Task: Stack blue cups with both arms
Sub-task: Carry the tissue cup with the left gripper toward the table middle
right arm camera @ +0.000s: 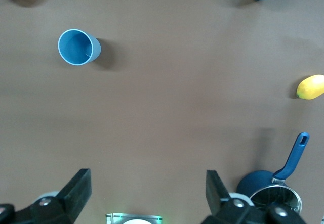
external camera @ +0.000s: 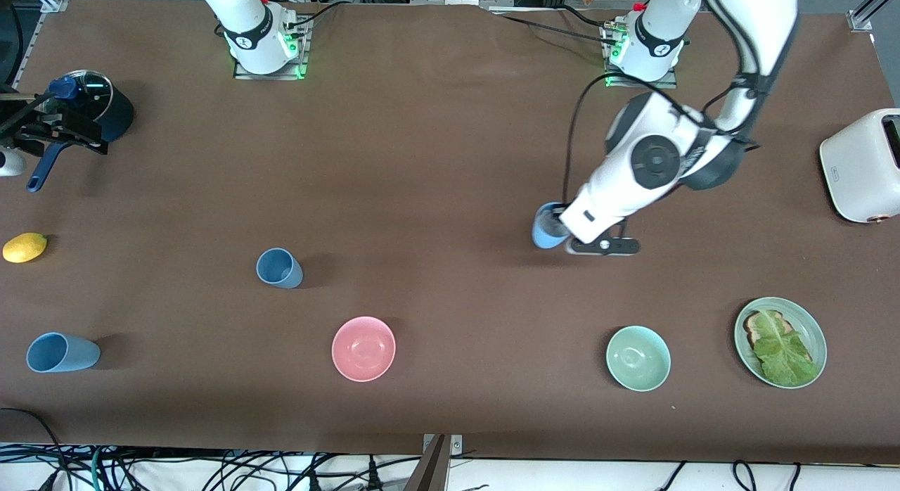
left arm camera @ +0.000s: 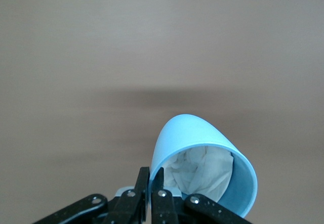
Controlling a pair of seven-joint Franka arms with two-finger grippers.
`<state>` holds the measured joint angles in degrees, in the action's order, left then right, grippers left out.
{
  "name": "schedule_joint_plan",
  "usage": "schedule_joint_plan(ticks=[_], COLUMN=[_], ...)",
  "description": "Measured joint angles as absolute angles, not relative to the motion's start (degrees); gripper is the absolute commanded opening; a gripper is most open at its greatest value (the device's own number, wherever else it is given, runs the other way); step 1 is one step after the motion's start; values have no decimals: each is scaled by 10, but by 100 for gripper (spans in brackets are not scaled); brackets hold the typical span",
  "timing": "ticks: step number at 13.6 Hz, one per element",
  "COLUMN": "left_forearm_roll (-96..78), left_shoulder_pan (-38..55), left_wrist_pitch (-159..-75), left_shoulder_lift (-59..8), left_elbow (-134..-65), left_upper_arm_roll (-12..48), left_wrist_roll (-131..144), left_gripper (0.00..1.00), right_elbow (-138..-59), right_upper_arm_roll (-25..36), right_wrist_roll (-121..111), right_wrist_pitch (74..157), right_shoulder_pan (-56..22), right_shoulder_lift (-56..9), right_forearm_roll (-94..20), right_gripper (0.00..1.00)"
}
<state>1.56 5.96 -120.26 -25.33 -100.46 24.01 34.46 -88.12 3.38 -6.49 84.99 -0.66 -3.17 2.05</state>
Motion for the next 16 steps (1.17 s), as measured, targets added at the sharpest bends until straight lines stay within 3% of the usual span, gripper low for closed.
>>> schedule_joint_plan(ticks=[2,6,13,14,15,16], left_forearm_roll=[16,16,16,16,16,16], left_shoulder_pan=[103,138,140,141,143,145], left_wrist_pitch=[-1202,-1209,-1213,-1213,-1213,-1213], left_shoulder_lift=[-303,-375,-389,-390,-391,-391], left_elbow=[-956,-923,-903,-903,-903,-903], left_upper_arm_roll=[240,240,239,239,239,239], left_wrist_roll=[426,462,462,462,462,462], left_gripper=[0,0,0,7,88,100], right_elbow=[-881,-881,-881,-881,-881,-881], right_upper_arm_roll=[35,35,29,28,28,28], right_wrist_roll=[-65,-66,-68,-68,-68,-68], right_wrist_pitch=[850,853,858,860,865,874], right_shoulder_pan=[-6,-6,-10,-11,-14,-17], right_shoulder_lift=[-32,-38,-50,-52,-57,-62], right_forearm_roll=[21,19,15,15,15,15], right_gripper=[100,100,100,100,100,100])
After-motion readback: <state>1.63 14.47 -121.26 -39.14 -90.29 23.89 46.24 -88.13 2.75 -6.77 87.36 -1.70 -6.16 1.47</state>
